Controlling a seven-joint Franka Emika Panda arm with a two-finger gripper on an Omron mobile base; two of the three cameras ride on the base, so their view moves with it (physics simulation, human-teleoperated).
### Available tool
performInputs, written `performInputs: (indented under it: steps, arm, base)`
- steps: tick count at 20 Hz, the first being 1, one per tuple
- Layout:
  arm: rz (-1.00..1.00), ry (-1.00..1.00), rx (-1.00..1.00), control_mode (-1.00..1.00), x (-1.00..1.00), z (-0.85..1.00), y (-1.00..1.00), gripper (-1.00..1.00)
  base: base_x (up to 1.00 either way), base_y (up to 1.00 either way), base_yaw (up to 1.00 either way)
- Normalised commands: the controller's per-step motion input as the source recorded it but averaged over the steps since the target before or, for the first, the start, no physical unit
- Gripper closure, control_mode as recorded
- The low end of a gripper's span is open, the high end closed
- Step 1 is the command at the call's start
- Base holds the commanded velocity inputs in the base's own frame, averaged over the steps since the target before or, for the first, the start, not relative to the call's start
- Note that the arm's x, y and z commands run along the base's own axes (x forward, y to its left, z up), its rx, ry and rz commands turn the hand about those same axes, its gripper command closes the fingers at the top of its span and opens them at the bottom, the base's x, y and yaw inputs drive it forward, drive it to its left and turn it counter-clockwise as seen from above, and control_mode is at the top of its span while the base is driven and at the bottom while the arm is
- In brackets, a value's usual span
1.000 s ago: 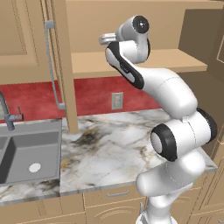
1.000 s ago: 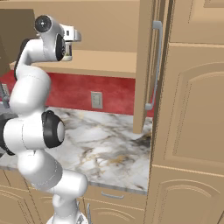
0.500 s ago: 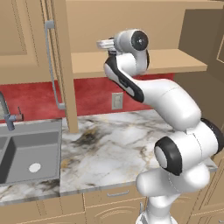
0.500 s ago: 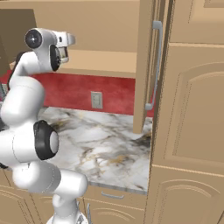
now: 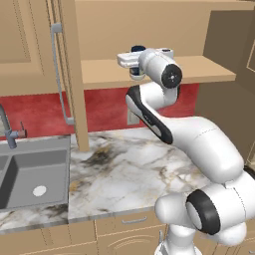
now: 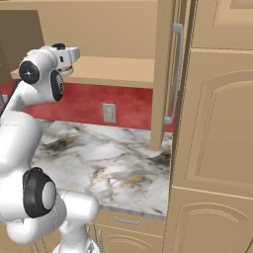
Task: Move the mayonnaise and mustard from the cabinet to the dining counter.
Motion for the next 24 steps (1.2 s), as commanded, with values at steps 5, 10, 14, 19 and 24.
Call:
performInputs:
  steps: [5, 10, 14, 19, 24]
  arm:
    - [0.04, 0.0, 0.06, -1.0, -1.0, 0.63, -0.19, 1.0]
    - [0.05, 0.02, 0.06, -1.0, -1.0, 0.52, -0.2, 1.0]
    - [0.05, 0.0, 0.02, -1.0, -1.0, 0.1, -0.19, 1.0]
    - [0.04, 0.01, 0.0, -1.0, -0.97, -0.01, -0.1, 1.0]
    - [0.03, 0.08, 0.0, -1.0, -0.63, -0.02, -0.17, 1.0]
  base:
    - [0.0, 0.0, 0.0]
    - [0.0, 0.0, 0.0]
    - [0.0, 0.0, 0.0]
    - [0.0, 0.0, 0.0]
    - [0.0, 0.0, 0.0]
